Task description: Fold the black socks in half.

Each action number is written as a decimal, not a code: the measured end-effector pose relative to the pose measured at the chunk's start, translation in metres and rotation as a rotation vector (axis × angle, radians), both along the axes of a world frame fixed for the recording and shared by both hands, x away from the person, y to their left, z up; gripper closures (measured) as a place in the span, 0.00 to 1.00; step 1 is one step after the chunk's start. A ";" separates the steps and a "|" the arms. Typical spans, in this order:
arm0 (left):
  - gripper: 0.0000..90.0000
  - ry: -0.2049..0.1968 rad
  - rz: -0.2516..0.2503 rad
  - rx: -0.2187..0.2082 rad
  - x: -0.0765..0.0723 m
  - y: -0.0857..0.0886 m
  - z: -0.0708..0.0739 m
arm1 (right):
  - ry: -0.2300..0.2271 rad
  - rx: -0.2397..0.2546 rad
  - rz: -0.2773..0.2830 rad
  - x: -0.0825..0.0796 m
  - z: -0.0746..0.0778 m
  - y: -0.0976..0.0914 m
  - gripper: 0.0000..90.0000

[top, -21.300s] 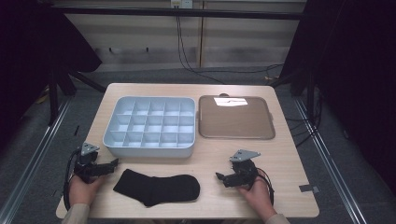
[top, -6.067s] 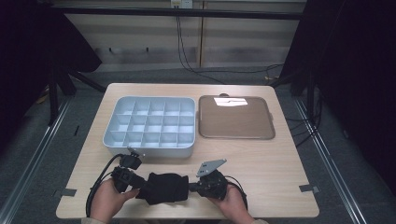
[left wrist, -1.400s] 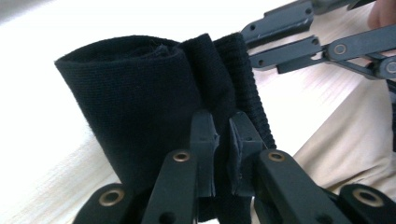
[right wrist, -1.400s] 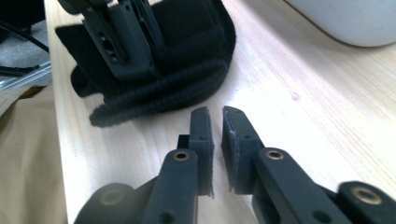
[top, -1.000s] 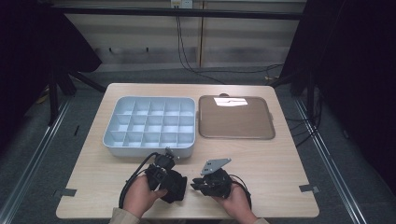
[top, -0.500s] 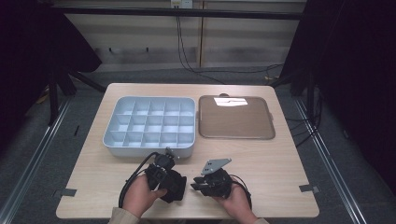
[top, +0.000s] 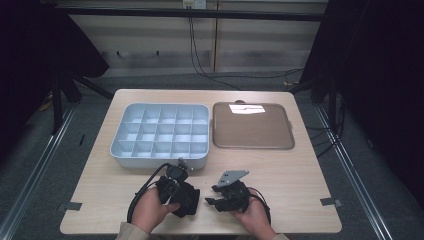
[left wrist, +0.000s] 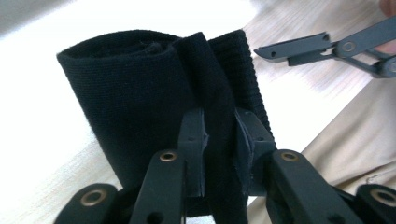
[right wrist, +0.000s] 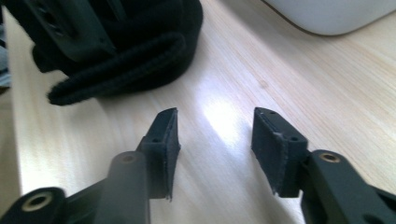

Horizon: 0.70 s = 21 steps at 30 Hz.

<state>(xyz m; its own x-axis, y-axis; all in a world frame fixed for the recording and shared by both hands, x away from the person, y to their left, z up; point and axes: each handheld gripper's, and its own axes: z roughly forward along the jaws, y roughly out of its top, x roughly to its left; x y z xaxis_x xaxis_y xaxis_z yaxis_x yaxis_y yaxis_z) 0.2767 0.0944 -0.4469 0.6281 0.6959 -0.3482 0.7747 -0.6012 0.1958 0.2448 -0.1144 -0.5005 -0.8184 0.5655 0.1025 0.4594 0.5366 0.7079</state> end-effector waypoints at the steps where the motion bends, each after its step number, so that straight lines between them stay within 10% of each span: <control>1: 0.82 0.002 -0.004 0.004 0.000 0.000 0.000 | -0.006 -0.003 -0.001 0.000 -0.001 0.000 0.56; 21: 0.74 0.006 -0.024 0.002 0.001 -0.007 0.002 | -0.071 -0.012 -0.038 0.004 -0.006 -0.020 0.42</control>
